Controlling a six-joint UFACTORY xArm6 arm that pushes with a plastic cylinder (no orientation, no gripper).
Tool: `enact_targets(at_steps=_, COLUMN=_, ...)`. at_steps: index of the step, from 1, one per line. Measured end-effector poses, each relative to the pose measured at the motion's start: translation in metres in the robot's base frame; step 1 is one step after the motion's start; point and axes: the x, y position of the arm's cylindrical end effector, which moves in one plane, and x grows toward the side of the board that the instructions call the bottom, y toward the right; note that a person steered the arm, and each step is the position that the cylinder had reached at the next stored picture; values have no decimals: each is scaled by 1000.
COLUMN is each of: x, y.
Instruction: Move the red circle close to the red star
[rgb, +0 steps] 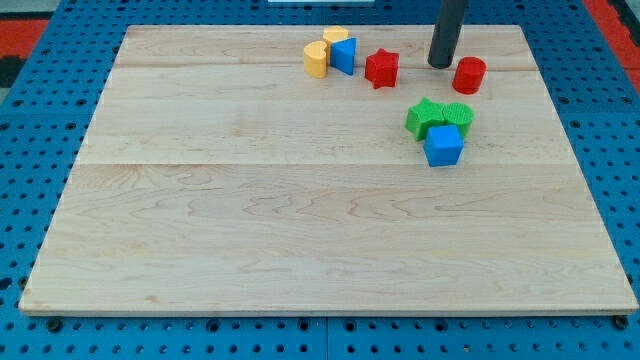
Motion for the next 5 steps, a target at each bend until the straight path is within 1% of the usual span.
enact_targets(at_steps=1, x=-5, y=37)
enact_targets(at_steps=2, x=14, y=78)
enact_targets(at_steps=3, x=30, y=59)
enact_targets(at_steps=4, x=24, y=-25)
enact_targets(at_steps=5, x=33, y=-6)
